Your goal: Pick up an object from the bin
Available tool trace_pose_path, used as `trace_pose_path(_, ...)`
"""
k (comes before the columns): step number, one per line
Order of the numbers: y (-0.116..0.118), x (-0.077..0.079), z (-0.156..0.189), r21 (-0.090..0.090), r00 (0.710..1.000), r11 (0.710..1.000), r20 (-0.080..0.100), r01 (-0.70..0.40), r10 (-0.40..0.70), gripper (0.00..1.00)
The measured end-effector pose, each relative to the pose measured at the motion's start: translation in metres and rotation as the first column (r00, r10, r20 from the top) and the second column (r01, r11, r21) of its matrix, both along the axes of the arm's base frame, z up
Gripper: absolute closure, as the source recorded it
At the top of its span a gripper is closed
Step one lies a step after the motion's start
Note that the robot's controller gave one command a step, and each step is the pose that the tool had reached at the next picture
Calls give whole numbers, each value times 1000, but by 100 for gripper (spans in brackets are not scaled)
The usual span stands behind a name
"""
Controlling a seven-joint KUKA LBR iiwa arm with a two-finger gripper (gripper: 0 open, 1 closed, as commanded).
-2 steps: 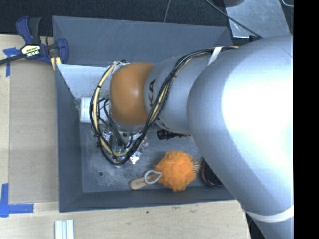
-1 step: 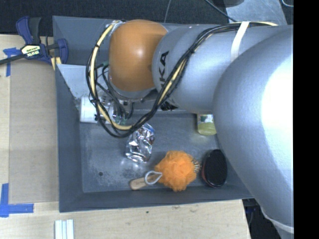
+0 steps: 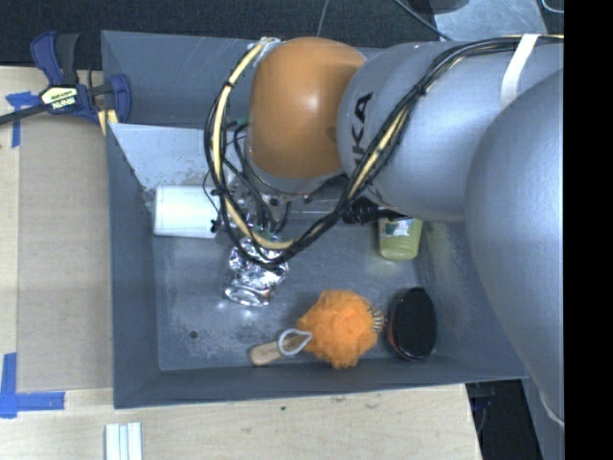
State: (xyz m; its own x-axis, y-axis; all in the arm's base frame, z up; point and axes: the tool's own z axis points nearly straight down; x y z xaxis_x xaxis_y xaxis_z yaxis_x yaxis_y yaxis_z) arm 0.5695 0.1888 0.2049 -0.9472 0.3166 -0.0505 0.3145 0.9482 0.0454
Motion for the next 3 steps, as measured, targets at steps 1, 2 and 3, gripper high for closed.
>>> trace_pose_path(1, -46, -31, -26, -21, 960, 960, 4, -278, 279, 100)
trace_pose_path(2, -47, -10, -83, -31, 906, 905, 2, -423, 424, 100)
trace_pose_path(3, -90, 13, 46, -34, 917, 917, 15, -397, 398, 100)
